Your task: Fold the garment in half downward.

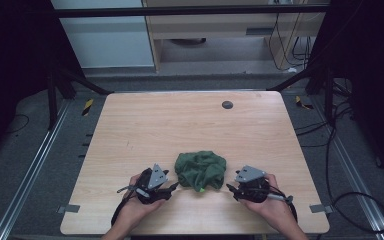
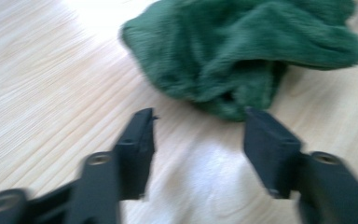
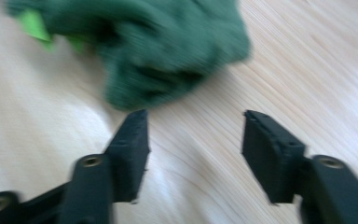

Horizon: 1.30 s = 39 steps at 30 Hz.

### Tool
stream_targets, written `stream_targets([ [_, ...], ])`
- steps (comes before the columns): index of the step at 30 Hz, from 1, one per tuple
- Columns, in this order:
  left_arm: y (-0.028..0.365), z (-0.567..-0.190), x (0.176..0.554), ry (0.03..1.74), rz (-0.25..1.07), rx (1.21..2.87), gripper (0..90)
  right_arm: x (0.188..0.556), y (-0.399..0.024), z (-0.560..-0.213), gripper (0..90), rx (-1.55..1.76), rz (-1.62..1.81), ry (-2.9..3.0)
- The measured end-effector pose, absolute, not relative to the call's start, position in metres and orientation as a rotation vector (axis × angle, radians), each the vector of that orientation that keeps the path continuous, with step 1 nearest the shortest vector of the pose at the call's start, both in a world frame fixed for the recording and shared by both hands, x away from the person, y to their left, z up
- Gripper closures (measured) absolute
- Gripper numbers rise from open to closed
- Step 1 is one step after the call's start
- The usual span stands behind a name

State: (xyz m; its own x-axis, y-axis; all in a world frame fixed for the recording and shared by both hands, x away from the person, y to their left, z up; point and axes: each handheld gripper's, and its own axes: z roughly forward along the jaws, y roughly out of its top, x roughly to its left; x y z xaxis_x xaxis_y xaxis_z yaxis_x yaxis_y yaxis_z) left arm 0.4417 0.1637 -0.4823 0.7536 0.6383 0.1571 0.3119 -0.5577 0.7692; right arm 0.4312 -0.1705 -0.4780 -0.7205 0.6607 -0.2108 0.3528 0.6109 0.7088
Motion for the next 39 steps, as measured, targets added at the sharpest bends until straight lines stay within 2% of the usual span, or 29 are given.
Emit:
stream_targets([
  [2, 0.169, -0.481, 0.447, 0.744, 0.556, 2.175, 32.2, 0.435, -0.178, -0.479, 30.1, 0.870, 0.891, 2.352],
  [5, 0.177, -0.481, 0.455, 0.805, 0.549, 2.164, 24.0, 0.443, -0.189, -0.481, 21.7, 0.957, 0.884, 2.317],
  [9, 0.189, -0.482, 0.467, 0.877, 0.534, 2.162, 16.3, 0.454, -0.202, -0.483, 17.7, 1.056, 0.892, 2.284],
  [21, 0.213, -0.478, 0.489, 0.978, 0.544, 2.132, 12.6, 0.484, -0.226, -0.481, 12.4, 1.197, 0.915, 2.252],
  [30, 0.215, -0.470, 0.502, 0.955, 0.533, 2.225, 7.4, 0.500, -0.235, -0.480, 7.2, 1.249, 0.880, 2.285],
  [39, 0.217, -0.472, 0.523, 0.966, 0.531, 2.256, 4.9, 0.517, -0.248, -0.486, 8.6, 1.306, 0.892, 2.262],
])
